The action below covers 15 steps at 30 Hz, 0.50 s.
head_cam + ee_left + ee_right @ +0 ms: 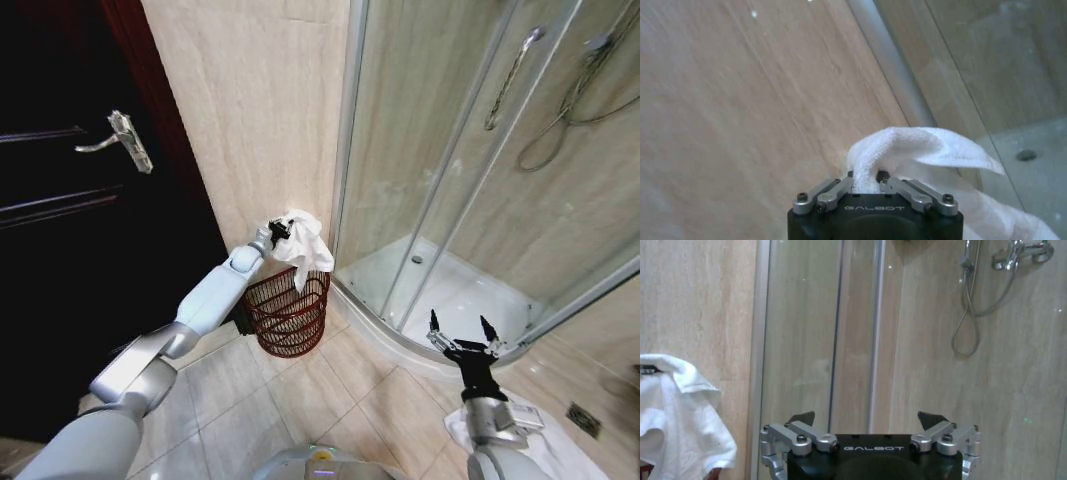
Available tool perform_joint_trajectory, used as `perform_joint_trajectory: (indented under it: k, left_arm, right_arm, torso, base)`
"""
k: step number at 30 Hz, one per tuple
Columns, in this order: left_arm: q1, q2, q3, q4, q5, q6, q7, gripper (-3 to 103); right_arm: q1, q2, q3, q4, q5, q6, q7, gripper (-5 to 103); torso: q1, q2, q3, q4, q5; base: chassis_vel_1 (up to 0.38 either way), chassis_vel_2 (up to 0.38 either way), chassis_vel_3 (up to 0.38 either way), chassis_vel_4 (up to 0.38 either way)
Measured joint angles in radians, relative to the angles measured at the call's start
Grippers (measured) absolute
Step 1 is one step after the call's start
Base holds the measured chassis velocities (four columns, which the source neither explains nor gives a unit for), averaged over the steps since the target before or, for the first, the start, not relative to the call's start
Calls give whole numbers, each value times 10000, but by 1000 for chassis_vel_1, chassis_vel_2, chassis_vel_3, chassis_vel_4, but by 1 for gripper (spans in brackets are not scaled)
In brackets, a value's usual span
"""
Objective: Discard the used towel into the hamper.
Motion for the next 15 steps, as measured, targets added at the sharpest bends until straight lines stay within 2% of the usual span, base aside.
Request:
perform_joint_trajectory:
  k: [2, 5, 6, 9, 10, 12, 14, 15]
  left_arm:
    - [58, 160, -156, -405, -65, 154, 51, 9]
    - [417, 694, -653, -1946, -1246, 933, 38, 9]
    - [417, 694, -653, -1946, -1246, 933, 38, 9]
    - [1058, 1273, -1046, -3425, -2528, 1623, -56, 9]
    - [1058, 1273, -1046, -3425, -2528, 1623, -56, 9]
    - [1861, 1737, -1410, -4544, -3319, 1990, -139, 9]
    - [2128, 1854, -1534, -4842, -3541, 2078, -145, 9]
    - [2653, 2069, -1746, -5385, -4035, 2263, -154, 9]
  right_arm:
    - [-9, 0, 0, -20, 35, 23, -19, 100]
    - [23, 0, -10, -95, 72, 105, -41, 100]
    - [23, 0, -10, -95, 72, 105, -41, 100]
    - [23, 0, -73, -103, 80, 164, -84, 100]
    - [23, 0, -73, -103, 80, 164, -84, 100]
    - [12, 0, -82, -106, 103, 213, -104, 100]
    - [9, 0, -78, -111, 111, 235, -106, 100]
    - [-3, 0, -69, -116, 139, 259, -110, 100]
  torso:
    - [0, 0, 0, 2, 0]
    - [0, 1, -2, 3, 6]
    - [0, 1, -2, 3, 6]
    - [-1, 1, -2, 1, 3]
    - [-1, 1, -2, 1, 3]
    - [-1, 1, -2, 0, 1]
    - [-1, 1, -2, 1, 1]
    - [-1, 1, -2, 1, 1]
  base:
    - [0, 0, 0, 0]
    - [0, 0, 0, 0]
    - [0, 0, 0, 0]
    - [0, 0, 0, 0]
    - [0, 0, 0, 0]
    - [0, 0, 0, 0]
    - [0, 0, 0, 0]
    - [0, 0, 0, 0]
